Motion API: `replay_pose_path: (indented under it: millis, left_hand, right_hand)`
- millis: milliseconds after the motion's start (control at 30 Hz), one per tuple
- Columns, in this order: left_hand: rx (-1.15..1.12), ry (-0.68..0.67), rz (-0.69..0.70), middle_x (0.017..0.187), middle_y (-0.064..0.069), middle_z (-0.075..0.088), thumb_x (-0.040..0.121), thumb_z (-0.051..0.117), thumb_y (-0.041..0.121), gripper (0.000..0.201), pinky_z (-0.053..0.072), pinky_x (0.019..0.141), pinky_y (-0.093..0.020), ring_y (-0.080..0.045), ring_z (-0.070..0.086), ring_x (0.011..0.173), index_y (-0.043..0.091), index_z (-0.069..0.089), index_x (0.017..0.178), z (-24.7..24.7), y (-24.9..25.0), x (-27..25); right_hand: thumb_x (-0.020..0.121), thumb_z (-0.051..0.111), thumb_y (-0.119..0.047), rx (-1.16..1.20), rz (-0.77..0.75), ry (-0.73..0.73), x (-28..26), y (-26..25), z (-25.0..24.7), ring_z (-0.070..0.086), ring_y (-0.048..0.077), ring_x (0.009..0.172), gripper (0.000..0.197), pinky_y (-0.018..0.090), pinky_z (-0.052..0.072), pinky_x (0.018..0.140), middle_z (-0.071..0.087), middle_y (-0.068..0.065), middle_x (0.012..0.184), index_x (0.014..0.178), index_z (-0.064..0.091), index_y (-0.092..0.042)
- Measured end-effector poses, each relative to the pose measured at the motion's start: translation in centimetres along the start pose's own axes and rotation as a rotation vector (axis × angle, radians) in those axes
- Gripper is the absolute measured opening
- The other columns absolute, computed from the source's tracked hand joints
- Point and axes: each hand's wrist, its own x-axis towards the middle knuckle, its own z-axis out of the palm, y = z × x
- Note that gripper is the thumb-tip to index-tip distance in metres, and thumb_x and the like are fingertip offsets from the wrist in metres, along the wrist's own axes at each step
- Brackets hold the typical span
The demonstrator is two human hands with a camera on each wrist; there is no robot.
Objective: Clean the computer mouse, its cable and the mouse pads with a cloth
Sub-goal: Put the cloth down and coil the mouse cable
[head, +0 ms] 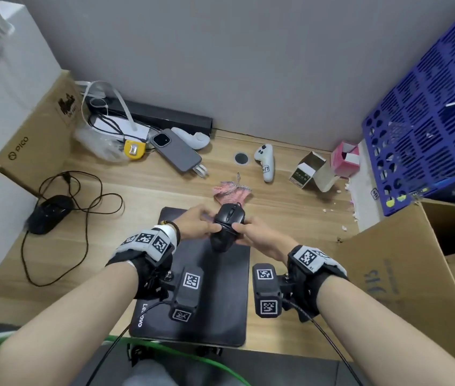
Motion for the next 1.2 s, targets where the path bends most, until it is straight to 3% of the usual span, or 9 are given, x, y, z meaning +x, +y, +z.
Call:
replay_pose_path:
  millis: [200, 433, 567, 667, 767, 833, 967, 1033, 1200]
  left_hand:
    - [0.033, 0.021, -0.143, 0.079, -0.006, 0.054, 0.091, 0.064, 0.014, 0.022, 0.049, 0.062, -0.026, -0.016, 0.051, 0.063, 0.010, 0.047, 0.105, 1.1, -3.2, 2.1]
    - [0.098, -0.011, -0.191, 0.092, -0.008, 0.055, 0.095, 0.056, 0.021, 0.018, 0.049, 0.065, -0.026, -0.016, 0.053, 0.072, 0.016, 0.047, 0.110, 1.6, -5.1, 3.2]
    - [0.155, -0.047, -0.176, 0.099, -0.001, 0.057, 0.096, 0.052, 0.024, 0.010, 0.049, 0.065, -0.025, -0.013, 0.055, 0.072, 0.022, 0.052, 0.106, 0.5, -5.6, 3.6]
    - [0.153, -0.058, -0.145, 0.098, 0.001, 0.060, 0.095, 0.050, 0.024, 0.006, 0.048, 0.063, -0.023, -0.012, 0.056, 0.070, 0.024, 0.056, 0.098, -1.3, -5.3, 3.7]
    - [0.113, -0.038, -0.121, 0.093, 0.003, 0.061, 0.096, 0.049, 0.024, 0.007, 0.047, 0.063, -0.022, -0.012, 0.057, 0.071, 0.025, 0.055, 0.094, -3.8, -4.9, 3.5]
    - [0.094, 0.000, -0.101, 0.089, 0.004, 0.062, 0.096, 0.049, 0.024, 0.008, 0.047, 0.064, -0.023, -0.013, 0.057, 0.072, 0.024, 0.056, 0.093, -6.1, -4.8, 3.1]
    - [0.014, 0.129, -0.069, 0.088, -0.004, 0.062, 0.091, 0.053, 0.009, 0.017, 0.042, 0.062, -0.025, -0.018, 0.053, 0.067, 0.022, 0.059, 0.083, -12.0, -6.0, 2.7]
    - [0.026, 0.226, -0.052, 0.095, -0.006, 0.063, 0.089, 0.055, 0.007, 0.019, 0.043, 0.070, -0.026, -0.023, 0.057, 0.078, 0.023, 0.062, 0.083, -15.1, -7.0, 2.1]
    - [0.154, 0.471, -0.043, 0.114, -0.010, 0.062, 0.088, 0.053, 0.005, 0.024, 0.044, 0.088, -0.029, -0.027, 0.057, 0.106, 0.012, 0.065, 0.107, -22.2, -9.7, 0.4]
  right_hand:
    - [0.095, 0.051, -0.004, -0.053, 0.121, 0.011, 2.0, 2.9, 0.5, 0.063, 0.019, 0.098, 0.015, 0.030, 0.049, 0.095, 0.067, 0.011, 0.102, 0.103, 0.063, -0.002]
    - [0.092, 0.054, -0.005, -0.271, 0.134, 0.150, 2.6, 4.1, 0.9, 0.045, 0.007, 0.062, 0.010, 0.009, 0.032, 0.045, 0.053, 0.002, 0.075, 0.098, 0.060, -0.001]
    - [0.091, 0.054, -0.008, -0.364, 0.184, 0.152, 2.5, 2.5, 0.9, 0.046, 0.015, 0.086, 0.016, 0.014, 0.038, 0.059, 0.053, 0.008, 0.098, 0.106, 0.059, -0.002]
    - [0.090, 0.054, -0.015, -0.415, 0.186, 0.334, 2.9, 0.8, 0.9, 0.047, 0.021, 0.094, 0.006, 0.034, 0.045, 0.091, 0.055, 0.012, 0.105, 0.095, 0.054, -0.013]
    - [0.093, 0.045, -0.016, -0.376, 0.110, 0.515, 2.9, -1.7, 1.6, 0.050, 0.023, 0.083, 0.019, 0.037, 0.047, 0.082, 0.057, 0.009, 0.087, 0.079, 0.056, -0.013]
    - [0.095, 0.040, -0.015, -0.341, 0.066, 0.500, 3.4, -3.5, 3.0, 0.042, 0.018, 0.069, 0.025, 0.030, 0.037, 0.065, 0.049, 0.002, 0.073, 0.074, 0.054, -0.013]
    - [0.099, 0.039, -0.027, -0.195, 0.004, 0.457, 5.2, -6.6, 7.3, 0.034, 0.012, 0.061, 0.032, 0.023, 0.018, 0.063, 0.041, -0.005, 0.063, 0.067, 0.043, -0.024]
    - [0.098, 0.044, -0.028, -0.256, 0.006, 0.414, 5.3, -7.9, 10.0, 0.030, 0.018, 0.057, 0.038, 0.046, 0.045, 0.076, 0.039, 0.000, 0.057, 0.062, 0.038, -0.021]
    - [0.086, 0.057, -0.009, -0.327, -0.033, 0.273, 7.4, -9.2, 15.8, 0.021, 0.010, 0.042, 0.049, 0.021, 0.018, 0.040, 0.021, -0.006, 0.048, 0.053, 0.024, -0.024]
